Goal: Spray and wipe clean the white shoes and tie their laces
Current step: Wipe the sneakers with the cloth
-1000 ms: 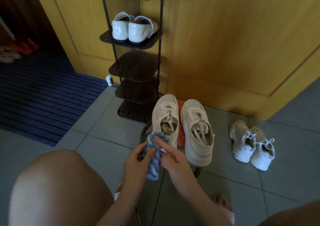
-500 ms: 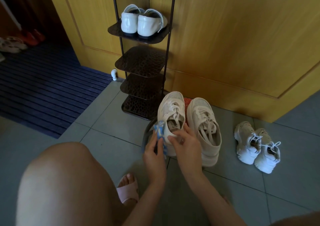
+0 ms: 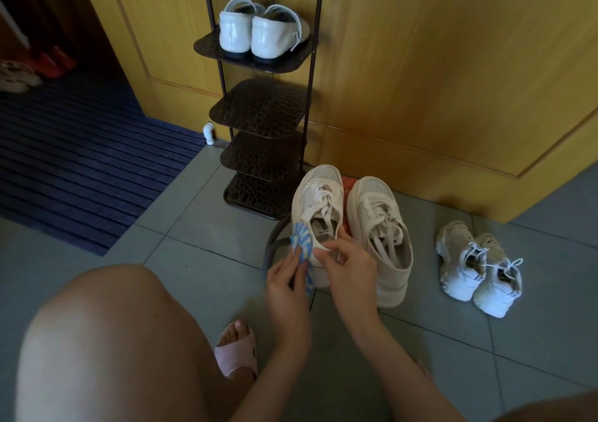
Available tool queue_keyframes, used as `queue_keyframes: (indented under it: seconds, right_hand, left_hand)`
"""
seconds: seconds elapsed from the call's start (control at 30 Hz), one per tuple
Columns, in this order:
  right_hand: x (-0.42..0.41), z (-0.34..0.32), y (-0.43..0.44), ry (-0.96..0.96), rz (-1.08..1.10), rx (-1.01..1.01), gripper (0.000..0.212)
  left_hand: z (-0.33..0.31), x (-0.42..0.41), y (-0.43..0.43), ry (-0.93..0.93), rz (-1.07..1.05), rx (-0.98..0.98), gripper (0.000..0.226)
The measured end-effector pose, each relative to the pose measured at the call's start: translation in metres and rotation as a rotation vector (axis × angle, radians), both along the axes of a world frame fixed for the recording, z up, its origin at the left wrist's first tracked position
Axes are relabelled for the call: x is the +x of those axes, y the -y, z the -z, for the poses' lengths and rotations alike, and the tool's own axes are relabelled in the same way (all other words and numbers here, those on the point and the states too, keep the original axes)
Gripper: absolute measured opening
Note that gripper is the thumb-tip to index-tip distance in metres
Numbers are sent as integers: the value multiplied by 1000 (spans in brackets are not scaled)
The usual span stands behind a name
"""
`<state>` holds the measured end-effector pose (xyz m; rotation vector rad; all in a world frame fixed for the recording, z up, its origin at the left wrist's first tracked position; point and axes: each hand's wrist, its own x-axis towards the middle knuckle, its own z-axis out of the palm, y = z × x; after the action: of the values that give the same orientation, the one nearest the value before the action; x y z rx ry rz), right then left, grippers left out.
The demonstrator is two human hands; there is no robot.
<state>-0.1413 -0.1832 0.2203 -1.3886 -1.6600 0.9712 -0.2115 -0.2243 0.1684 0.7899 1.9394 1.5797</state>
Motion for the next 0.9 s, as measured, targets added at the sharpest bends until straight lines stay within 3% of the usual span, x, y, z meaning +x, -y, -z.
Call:
queue_keyframes:
  seconds: [0.23,0.73,0.9]
  right_hand:
    - [2,3,-3,-18,24,-98,2]
    - [9,15,-13,-109,-58,-153,7]
    - [17,13,-13,-127,-73,-146,8]
  left_hand:
    - [-2,-25,-31,61,7,-13,22]
    - [15,-56,-79,-64,108,-48,20]
    - [10,-71,-91,33,62,-38,22]
